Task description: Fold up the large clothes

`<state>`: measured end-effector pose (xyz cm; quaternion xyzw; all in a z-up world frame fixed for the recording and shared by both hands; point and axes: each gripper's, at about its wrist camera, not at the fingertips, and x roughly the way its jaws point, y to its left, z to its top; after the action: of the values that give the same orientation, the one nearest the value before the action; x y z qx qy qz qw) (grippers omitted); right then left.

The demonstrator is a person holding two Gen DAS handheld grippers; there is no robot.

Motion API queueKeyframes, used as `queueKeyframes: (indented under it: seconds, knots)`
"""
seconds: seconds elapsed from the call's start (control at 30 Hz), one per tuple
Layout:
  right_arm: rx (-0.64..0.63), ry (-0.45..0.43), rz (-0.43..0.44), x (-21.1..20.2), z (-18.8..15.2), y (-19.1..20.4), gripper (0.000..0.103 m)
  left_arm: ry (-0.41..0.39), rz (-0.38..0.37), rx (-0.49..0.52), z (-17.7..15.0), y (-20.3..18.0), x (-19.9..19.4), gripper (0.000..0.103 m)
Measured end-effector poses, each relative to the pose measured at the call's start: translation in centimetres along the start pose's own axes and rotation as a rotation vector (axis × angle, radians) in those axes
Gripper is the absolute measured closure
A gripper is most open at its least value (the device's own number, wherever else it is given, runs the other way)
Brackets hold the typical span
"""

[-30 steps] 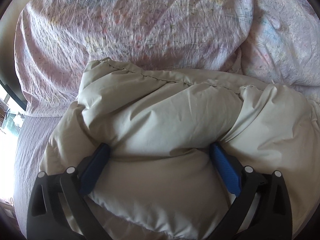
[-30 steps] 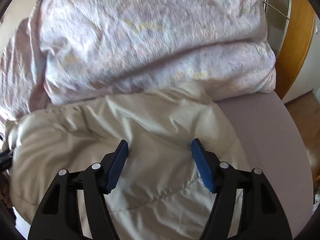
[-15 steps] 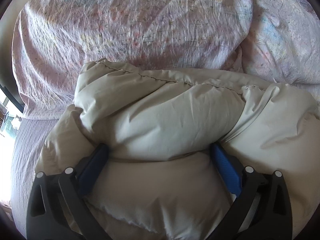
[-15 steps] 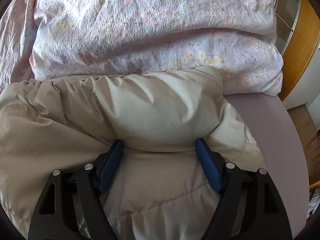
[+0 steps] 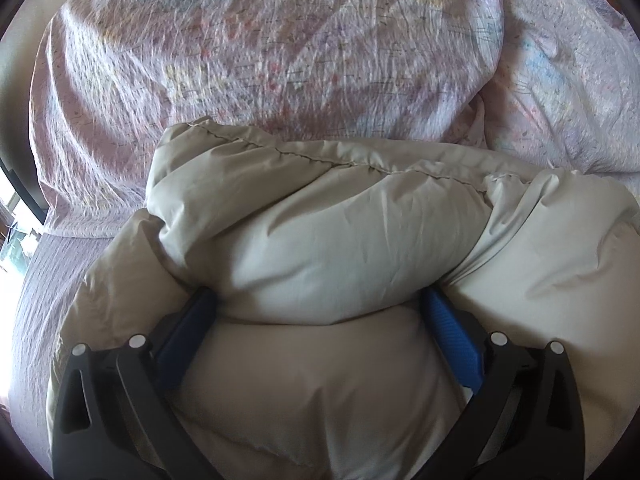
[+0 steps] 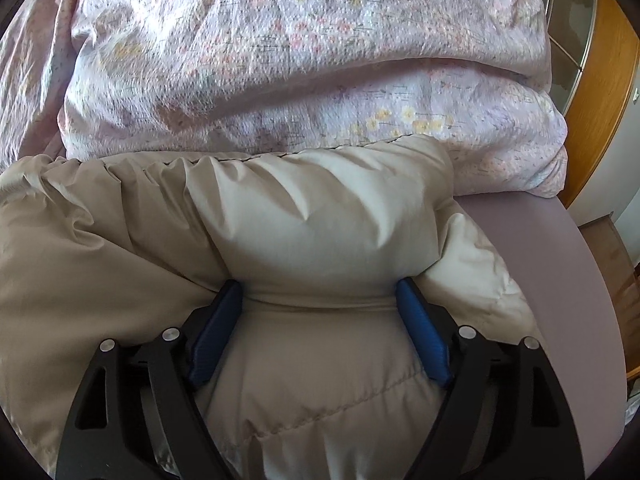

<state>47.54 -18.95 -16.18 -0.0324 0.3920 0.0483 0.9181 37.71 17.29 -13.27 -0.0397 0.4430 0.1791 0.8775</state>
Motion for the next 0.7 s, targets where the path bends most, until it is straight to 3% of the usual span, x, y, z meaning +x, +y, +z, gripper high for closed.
queueKeyframes:
  seconds: [0.7]
  knots:
    - [-0.002,-0.042,-0.003,0.10,-0.32,0.19,0.020,-0.082,0.012,-0.031,-0.87,-0.02,-0.19,0.002]
